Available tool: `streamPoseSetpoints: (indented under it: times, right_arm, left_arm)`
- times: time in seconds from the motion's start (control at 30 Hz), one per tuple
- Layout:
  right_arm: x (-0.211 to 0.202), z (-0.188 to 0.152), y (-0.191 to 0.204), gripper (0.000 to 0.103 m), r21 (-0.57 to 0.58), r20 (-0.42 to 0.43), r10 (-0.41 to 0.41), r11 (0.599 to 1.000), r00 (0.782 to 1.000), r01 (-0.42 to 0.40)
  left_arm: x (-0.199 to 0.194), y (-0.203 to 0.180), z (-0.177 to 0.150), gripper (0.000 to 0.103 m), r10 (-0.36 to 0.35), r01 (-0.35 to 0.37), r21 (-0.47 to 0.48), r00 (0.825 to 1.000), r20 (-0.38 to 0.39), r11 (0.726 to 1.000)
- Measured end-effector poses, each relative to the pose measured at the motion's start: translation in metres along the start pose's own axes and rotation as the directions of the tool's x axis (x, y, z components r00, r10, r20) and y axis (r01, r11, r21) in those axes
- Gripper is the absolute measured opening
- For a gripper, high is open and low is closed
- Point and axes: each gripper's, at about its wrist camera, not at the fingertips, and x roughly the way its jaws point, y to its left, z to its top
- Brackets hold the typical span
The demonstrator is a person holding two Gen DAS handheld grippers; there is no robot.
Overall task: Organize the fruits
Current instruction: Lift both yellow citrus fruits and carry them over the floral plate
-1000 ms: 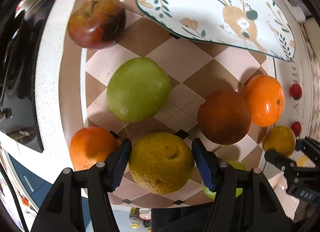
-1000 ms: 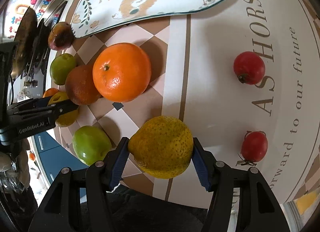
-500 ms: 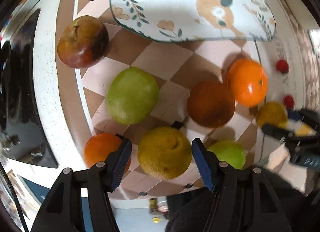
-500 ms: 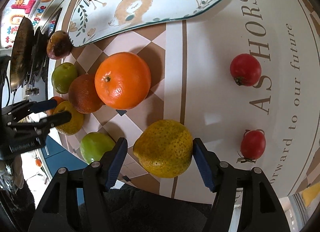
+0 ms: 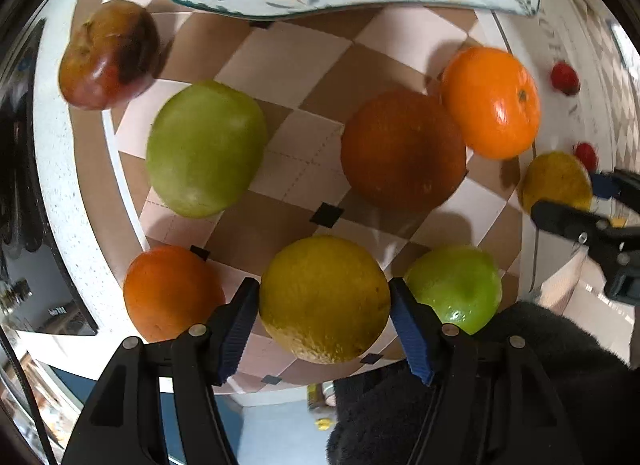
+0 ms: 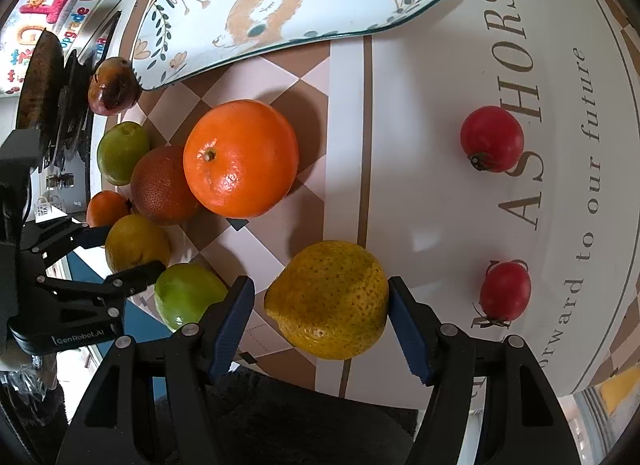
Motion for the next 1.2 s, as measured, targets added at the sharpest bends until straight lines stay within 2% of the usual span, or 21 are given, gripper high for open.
streamPoseSetpoints:
  times: [0.07, 0.13, 0.27, 0.33, 0.43, 0.57, 0.63, 0.7, 0.8, 0.93, 1.1, 1.2]
  right_arm:
    - [0.001, -0.001, 0.002, 0.069, -0.014, 0.004, -0.014, 1.000, 1.000, 0.014]
    - [0.000, -0.002, 0.003, 0.064, -0.021, 0.023, -0.029, 0.999, 0.999, 0.030]
    - [-0.003, -0.001, 0.001, 0.064, -0.008, 0.035, 0.002, 1.000, 0.999, -0.001]
    - [-0.007, -0.001, -0.003, 0.063, 0.009, 0.040, 0.030, 1.000, 0.999, -0.030]
    - [-0.017, 0.001, -0.011, 0.063, 0.042, 0.047, 0.103, 0.994, 0.994, -0.105]
    - [-0.046, 0.011, -0.011, 0.063, 0.047, 0.102, 0.171, 0.983, 0.980, -0.176]
    - [-0.066, 0.022, -0.006, 0.063, 0.010, 0.156, 0.144, 0.989, 0.977, -0.147]
    - [-0.081, 0.038, -0.002, 0.063, -0.018, 0.209, 0.090, 0.996, 0.974, -0.088]
    - [-0.097, 0.074, -0.004, 0.063, -0.034, 0.254, 0.051, 0.998, 0.966, -0.044]
    - [-0.099, 0.124, 0.001, 0.063, -0.052, 0.281, -0.017, 0.998, 0.960, 0.033]
    - [-0.085, 0.175, 0.007, 0.063, -0.084, 0.258, -0.070, 0.992, 0.964, 0.094]
    - [-0.078, 0.194, 0.013, 0.063, -0.097, 0.245, -0.107, 0.986, 0.964, 0.134]
  left_arm:
    - [0.000, 0.002, -0.009, 0.063, -0.007, 0.007, -0.020, 1.000, 0.004, 1.000]
    - [0.002, 0.002, -0.015, 0.063, 0.000, 0.001, -0.036, 1.000, 0.017, 0.999]
    - [0.001, 0.005, -0.028, 0.062, 0.021, -0.017, -0.085, 0.998, 0.051, 0.996]
    - [-0.009, 0.012, -0.031, 0.062, -0.020, 0.026, -0.111, 0.998, 0.056, 0.993]
    - [-0.021, 0.022, -0.037, 0.062, -0.128, 0.138, -0.155, 0.989, 0.078, 0.978]
    - [-0.050, 0.045, -0.040, 0.062, -0.309, 0.330, -0.216, 0.943, 0.124, 0.919]
    - [-0.069, 0.049, -0.028, 0.062, -0.352, 0.385, -0.240, 0.920, 0.170, 0.891]
    - [-0.086, 0.056, -0.015, 0.062, -0.336, 0.392, -0.252, 0.911, 0.239, 0.885]
    - [-0.102, 0.062, 0.012, 0.063, -0.248, 0.344, -0.261, 0.908, 0.339, 0.902]
    - [-0.102, 0.057, 0.060, 0.063, -0.214, 0.326, -0.296, 0.910, 0.355, 0.898]
    - [-0.100, 0.057, 0.115, 0.063, -0.040, 0.162, -0.323, 0.934, 0.354, 0.933]
    - [-0.090, 0.061, 0.131, 0.063, -0.050, 0.163, -0.331, 0.945, 0.323, 0.929]
